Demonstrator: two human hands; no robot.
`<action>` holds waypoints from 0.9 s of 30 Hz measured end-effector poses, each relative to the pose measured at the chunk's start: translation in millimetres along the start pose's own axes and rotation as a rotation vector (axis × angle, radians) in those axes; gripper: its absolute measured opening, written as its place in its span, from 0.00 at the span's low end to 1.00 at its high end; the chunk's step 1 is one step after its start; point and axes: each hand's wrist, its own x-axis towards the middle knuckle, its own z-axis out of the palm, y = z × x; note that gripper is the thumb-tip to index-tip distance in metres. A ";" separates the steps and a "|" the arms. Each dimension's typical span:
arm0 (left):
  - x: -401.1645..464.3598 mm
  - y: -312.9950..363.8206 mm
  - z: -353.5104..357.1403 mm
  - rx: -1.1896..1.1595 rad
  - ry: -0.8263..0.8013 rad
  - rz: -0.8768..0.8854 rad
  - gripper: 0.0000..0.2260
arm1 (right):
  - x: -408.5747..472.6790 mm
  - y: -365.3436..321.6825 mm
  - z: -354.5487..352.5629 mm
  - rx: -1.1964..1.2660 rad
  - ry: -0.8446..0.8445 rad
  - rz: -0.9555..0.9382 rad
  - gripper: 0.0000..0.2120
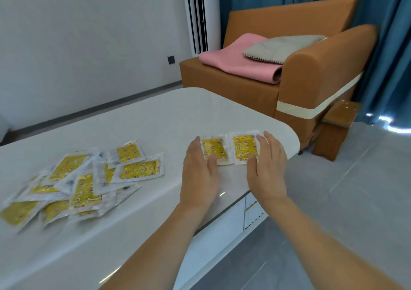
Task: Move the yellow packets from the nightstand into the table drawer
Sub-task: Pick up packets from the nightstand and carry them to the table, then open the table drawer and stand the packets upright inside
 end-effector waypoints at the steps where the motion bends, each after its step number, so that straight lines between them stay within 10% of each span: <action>1: -17.1 0.5 -13.6 0.017 -0.057 0.095 0.24 | -18.0 -5.0 -2.3 0.036 -0.002 -0.033 0.23; 14: -182.5 -103.4 -133.3 0.913 -0.176 0.744 0.27 | -178.7 -96.6 1.5 0.133 -0.195 0.139 0.26; 27: -279.7 -178.4 -153.8 0.615 -0.517 0.329 0.34 | -223.4 -161.5 21.8 -0.084 -0.365 0.079 0.18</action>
